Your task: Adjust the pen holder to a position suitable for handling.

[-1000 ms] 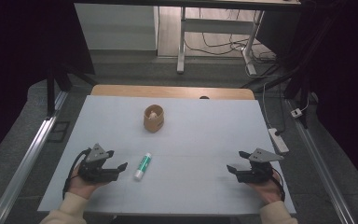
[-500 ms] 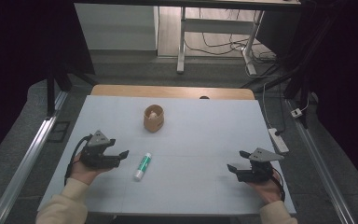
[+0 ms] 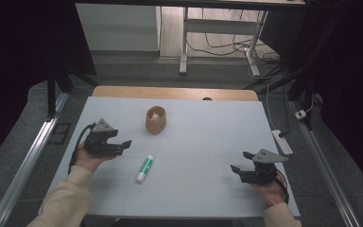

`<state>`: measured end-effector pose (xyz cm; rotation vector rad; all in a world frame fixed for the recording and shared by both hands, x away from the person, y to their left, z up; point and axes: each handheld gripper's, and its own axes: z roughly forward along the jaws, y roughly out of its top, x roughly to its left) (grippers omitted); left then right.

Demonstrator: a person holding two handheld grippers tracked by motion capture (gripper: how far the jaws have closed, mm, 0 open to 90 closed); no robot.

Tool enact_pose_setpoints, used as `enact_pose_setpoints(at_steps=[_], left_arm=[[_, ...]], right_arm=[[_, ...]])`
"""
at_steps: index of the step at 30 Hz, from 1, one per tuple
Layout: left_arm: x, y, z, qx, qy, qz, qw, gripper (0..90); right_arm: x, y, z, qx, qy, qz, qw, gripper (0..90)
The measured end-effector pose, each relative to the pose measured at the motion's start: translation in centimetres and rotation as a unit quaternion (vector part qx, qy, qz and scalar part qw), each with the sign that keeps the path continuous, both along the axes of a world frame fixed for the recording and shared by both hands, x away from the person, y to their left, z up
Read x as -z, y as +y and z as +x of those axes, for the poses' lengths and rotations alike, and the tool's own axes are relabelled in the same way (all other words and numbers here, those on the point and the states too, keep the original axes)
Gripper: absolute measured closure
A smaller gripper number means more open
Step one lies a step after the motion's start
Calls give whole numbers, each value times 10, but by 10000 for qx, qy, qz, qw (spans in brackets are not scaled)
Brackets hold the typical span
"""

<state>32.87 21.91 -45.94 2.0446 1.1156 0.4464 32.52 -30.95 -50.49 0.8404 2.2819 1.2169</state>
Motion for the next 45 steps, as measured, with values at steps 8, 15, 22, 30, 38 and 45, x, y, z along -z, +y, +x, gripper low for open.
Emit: enact_pose_setpoints(at_steps=[8, 15, 22, 30, 38, 45], left_arm=[[-1, 8, 13, -151, 76, 20, 9999, 294], [5, 18, 27, -379, 177, -73, 9991, 300], [9, 15, 47, -448, 248, -50, 9987, 318], [5, 2, 69, -342, 288, 14, 9990, 321], [8, -12, 88, -235, 383, 115, 9989, 322], [12, -16, 107, -222, 474, 64, 9986, 334]], right_arm=[[0, 3, 0, -34, -31, -150, 9999, 242], [0, 5, -1, -52, -59, -115, 9999, 243], [0, 5, 0, -55, -36, -109, 9999, 243], [0, 4, 0, -59, -23, -116, 9999, 243], [1, 4, 0, -56, -2, -119, 9999, 244], [1, 5, 0, -67, -6, -108, 9999, 246]])
